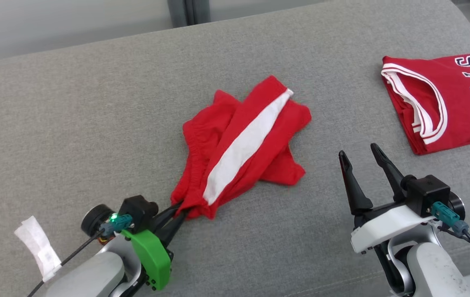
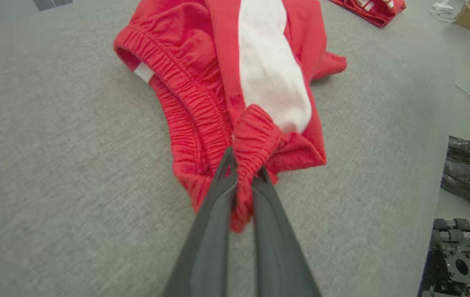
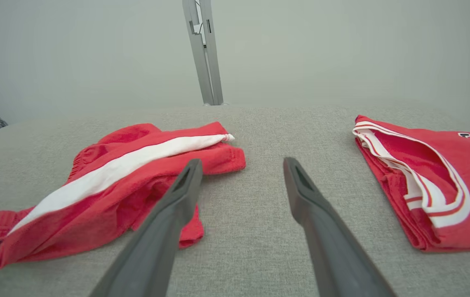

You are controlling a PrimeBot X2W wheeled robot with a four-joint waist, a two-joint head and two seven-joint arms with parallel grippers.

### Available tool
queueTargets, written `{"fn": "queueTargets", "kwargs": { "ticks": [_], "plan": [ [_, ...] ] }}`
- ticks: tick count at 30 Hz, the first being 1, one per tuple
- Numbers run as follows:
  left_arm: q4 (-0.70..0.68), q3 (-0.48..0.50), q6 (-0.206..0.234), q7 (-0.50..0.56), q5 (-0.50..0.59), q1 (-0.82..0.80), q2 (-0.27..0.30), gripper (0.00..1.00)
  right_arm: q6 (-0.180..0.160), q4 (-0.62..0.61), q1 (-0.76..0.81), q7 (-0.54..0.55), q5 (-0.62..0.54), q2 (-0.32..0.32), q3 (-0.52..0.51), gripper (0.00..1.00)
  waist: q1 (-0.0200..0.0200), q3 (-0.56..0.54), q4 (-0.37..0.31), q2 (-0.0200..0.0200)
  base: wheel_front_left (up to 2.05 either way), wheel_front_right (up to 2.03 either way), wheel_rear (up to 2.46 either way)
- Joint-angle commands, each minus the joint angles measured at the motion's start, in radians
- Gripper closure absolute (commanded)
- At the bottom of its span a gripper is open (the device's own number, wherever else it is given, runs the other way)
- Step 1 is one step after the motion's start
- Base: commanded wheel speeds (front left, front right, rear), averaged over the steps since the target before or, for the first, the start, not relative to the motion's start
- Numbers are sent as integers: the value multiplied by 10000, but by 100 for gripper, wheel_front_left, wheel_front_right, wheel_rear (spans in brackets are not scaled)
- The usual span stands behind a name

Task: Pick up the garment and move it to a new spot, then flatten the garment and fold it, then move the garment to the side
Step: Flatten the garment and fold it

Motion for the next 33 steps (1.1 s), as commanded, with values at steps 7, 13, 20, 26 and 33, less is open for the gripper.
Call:
{"fn": "queueTargets", "kwargs": {
  "ticks": [7, 13, 20, 26, 33],
  "plan": [
    [655, 1006, 712, -117, 399, 748, 78, 0, -16, -77, 203, 194, 63, -99, 86, 0, 0, -728, 640, 0, 0, 0, 0],
    [-338, 3356, 1029, -118, 698, 2065, -124, 0, -16, -152, 420, 237, 84, -153, -40, 0, 0, -930, 893, 0, 0, 0, 0],
    [-1823, 6493, 857, -110, 1532, 4058, -759, 0, -16, -276, 543, 321, 48, -172, -154, 0, 0, -1079, 1153, 0, 0, 0, 0],
    [-2629, 8499, 523, -111, 2513, 5072, -1639, 0, -16, -338, 612, 368, 27, -155, -267, 0, 0, -1152, 1308, 0, 0, 0, 0],
    [-3405, 10629, 18, -111, 3169, 5570, -3220, 0, -16, -332, 651, 345, 55, -127, -383, 0, 0, -1215, 1384, 0, 0, 0, 0]
  ]
}}
